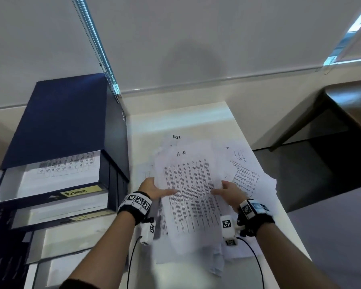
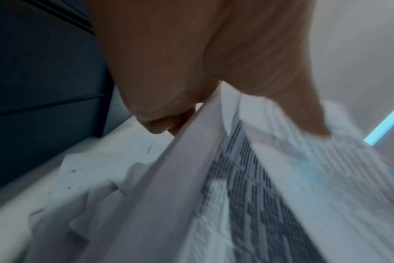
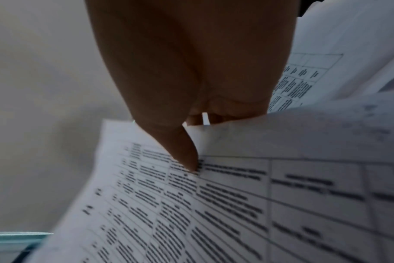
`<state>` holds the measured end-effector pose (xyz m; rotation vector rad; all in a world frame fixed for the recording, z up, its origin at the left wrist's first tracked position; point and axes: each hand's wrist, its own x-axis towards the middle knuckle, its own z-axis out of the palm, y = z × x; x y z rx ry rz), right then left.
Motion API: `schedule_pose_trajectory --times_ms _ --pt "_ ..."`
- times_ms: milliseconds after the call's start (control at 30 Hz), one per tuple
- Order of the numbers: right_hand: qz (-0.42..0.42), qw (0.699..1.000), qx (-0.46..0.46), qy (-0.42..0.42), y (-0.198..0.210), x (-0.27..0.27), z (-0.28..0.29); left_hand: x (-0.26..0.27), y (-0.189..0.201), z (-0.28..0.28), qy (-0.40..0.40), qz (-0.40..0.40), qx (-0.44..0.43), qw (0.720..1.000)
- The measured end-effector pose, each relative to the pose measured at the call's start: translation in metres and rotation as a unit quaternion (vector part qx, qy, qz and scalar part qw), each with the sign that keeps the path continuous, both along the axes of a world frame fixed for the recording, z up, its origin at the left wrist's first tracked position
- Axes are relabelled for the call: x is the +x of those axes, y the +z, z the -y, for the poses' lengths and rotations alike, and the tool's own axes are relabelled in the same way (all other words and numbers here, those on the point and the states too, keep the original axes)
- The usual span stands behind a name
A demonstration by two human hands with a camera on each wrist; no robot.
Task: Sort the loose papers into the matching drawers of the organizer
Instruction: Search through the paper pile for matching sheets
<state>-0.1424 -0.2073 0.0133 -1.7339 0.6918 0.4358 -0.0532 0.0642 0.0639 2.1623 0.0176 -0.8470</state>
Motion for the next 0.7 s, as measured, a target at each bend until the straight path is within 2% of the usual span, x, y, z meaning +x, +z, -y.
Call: schedule_pose_trajectory --times_ms 100,167,233,300,333,400,433,500,633,700 --pt "-0.006 1.0 -0.01 0.0 -0.002 0.004 -0.005 0.0 -0.016 0.003 -0.013 0.029 0.028 0.999" --pt "0.039 0.999 -0.008 -0.028 0.014 0.008 -0.014 0.003 -0.01 0.009 0.031 0.039 -0.051 0.997" --pt "0.118 0.991 0.007 -0.055 0.044 0.014 -0.024 0.005 0.011 0.013 0.087 0.092 -0.113 0.985" --pt "0.205 0.975 0.004 -0.082 0.084 0.02 -0.032 0.006 0.048 0.016 0.159 0.167 -0.168 0.959" --pt "0.251 0.963 0.009 -0.097 0.101 0.024 -0.033 0.006 0.071 0.018 0.173 0.216 -0.225 0.934" --pt "0.321 0.939 0.03 -0.118 0.129 0.027 -0.033 0.002 0.111 0.017 0.178 0.295 -0.326 0.88" --pt "0.345 0.931 0.036 -0.115 0.139 0.027 -0.034 0.001 0.122 0.014 0.171 0.32 -0.343 0.866" --pt "0.354 0.929 0.027 -0.101 0.141 0.023 -0.033 0.001 0.12 0.005 0.151 0.324 -0.339 0.87" --pt "0.255 0.964 -0.017 -0.07 0.101 0.009 -0.035 -0.006 0.078 -0.005 0.145 0.202 -0.233 0.94" --pt "0.219 0.971 -0.064 -0.067 0.08 0.004 -0.038 -0.01 0.055 -0.007 0.122 0.177 -0.186 0.959"
